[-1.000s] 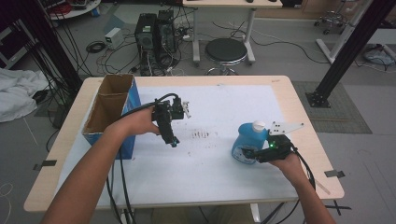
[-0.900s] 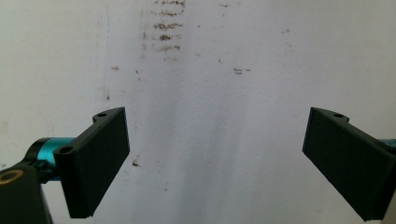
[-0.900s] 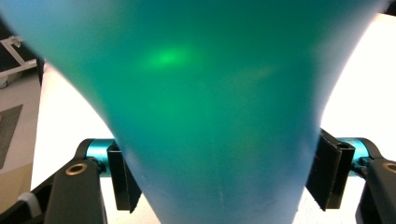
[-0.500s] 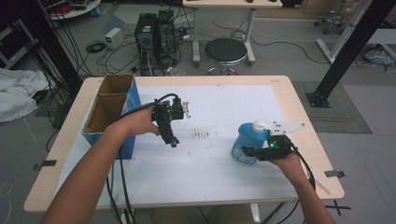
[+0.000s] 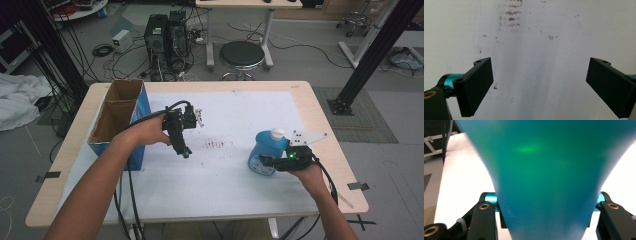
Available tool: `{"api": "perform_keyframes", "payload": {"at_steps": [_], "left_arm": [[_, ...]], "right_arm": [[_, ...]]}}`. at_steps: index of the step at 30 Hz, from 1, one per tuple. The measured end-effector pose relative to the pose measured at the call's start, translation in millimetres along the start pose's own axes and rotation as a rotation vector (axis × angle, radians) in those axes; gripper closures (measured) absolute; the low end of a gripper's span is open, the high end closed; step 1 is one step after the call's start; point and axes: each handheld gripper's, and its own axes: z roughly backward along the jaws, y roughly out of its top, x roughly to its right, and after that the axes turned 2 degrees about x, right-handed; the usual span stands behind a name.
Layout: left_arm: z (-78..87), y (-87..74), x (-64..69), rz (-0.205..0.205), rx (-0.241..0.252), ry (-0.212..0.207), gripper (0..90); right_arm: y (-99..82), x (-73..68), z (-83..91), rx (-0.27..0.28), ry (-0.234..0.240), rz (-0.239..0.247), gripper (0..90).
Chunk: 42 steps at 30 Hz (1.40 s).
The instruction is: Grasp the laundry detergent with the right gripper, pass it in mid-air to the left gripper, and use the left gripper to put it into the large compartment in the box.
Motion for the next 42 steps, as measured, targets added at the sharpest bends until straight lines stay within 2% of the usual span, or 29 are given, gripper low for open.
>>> {"api": "perform_keyframes", "payload": {"at_steps": [8,13,17,23,24,29,33,38,39,40,42], "left_arm": [[3.1,-1.4,1.8,-0.002,0.007,0.009,7.3],[5.6,-0.7,4.7,-0.009,0.015,0.013,7.3],[7.8,1.1,8.2,-0.022,0.021,0.015,7.3],[11.7,2.0,12.7,-0.028,0.031,0.022,7.4],[13.7,1.8,14.8,-0.031,0.035,0.024,7.3],[20.9,3.1,22.6,-0.043,0.045,0.026,7.3],[27.0,5.2,27.4,-0.059,0.047,0.031,7.3],[41.3,9.9,35.7,-0.068,0.048,0.036,7.4],[41.3,9.9,35.7,-0.068,0.048,0.036,7.3],[45.8,11.3,38.1,-0.072,0.054,0.037,7.3],[50.2,13.0,40.3,-0.078,0.057,0.035,7.3]], "right_arm": [[3.2,-4.0,3.9,0.006,-0.071,0.008,45.6],[9.0,-7.7,10.3,-0.002,-0.069,0.011,45.7],[22.2,-20.2,18.5,-0.026,-0.073,0.05,45.6],[37.4,-36.4,27.6,-0.03,-0.074,0.083,45.6],[45.1,-43.2,30.0,-0.031,-0.067,0.099,45.6],[60.5,-52.5,30.6,-0.031,-0.036,0.129,45.6],[68.3,-53.4,28.2,-0.036,-0.004,0.135,45.5],[83.5,-52.2,18.4,-0.061,0.072,0.158,45.6],[83.5,-52.2,18.4,-0.061,0.072,0.158,45.6],[87.8,-49.9,14.1,-0.059,0.11,0.158,45.6],[90.9,-48.4,10.3,-0.061,0.134,0.156,45.6]]}}
